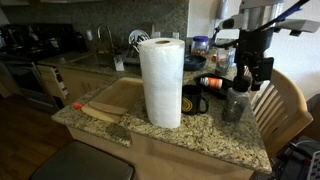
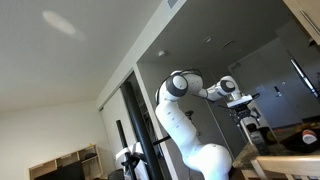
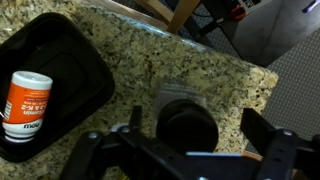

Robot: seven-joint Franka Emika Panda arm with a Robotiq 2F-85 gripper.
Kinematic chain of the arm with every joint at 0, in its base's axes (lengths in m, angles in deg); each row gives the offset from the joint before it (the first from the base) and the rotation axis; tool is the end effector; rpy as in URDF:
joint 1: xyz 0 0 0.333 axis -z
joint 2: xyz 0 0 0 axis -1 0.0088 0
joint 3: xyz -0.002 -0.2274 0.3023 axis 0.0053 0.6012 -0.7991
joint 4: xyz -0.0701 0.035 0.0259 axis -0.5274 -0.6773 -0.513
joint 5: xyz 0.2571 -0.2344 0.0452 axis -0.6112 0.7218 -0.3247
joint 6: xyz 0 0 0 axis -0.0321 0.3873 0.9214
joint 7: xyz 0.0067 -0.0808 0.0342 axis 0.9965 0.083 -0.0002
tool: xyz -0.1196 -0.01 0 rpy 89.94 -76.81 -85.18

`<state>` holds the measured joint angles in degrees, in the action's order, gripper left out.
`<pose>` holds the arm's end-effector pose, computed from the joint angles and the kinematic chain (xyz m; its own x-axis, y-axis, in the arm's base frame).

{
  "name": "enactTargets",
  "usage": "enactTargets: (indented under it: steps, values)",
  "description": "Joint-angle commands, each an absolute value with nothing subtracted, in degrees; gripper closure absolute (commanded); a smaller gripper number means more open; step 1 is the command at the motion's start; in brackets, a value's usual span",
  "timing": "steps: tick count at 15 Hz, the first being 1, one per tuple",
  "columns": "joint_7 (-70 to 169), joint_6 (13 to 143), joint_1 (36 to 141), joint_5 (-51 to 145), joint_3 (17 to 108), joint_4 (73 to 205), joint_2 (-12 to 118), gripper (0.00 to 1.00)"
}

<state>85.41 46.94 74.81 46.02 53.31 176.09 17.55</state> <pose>0.3513 0.1289 0.5462 0.6155 0.7769 -0.1330 0.7830 -0.6219 -0.0090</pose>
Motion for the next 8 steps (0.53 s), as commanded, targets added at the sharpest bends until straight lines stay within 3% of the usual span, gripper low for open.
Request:
enactTargets:
  steps: [1,5,6,7,8]
  values:
    - [84.95,47.93,75.04,45.91,52.79,176.41,17.32,0.00]
    - [83.91,46.88,75.12,45.63,52.89,175.94,17.64,0.00]
    - [83.69,47.15,75.22,46.27,52.76,176.03,17.69,0.04]
    - [83.94,47.16,75.15,46.24,52.81,176.06,17.66,0.26]
    - [83.90,47.29,75.15,46.33,52.78,176.14,17.67,0.29]
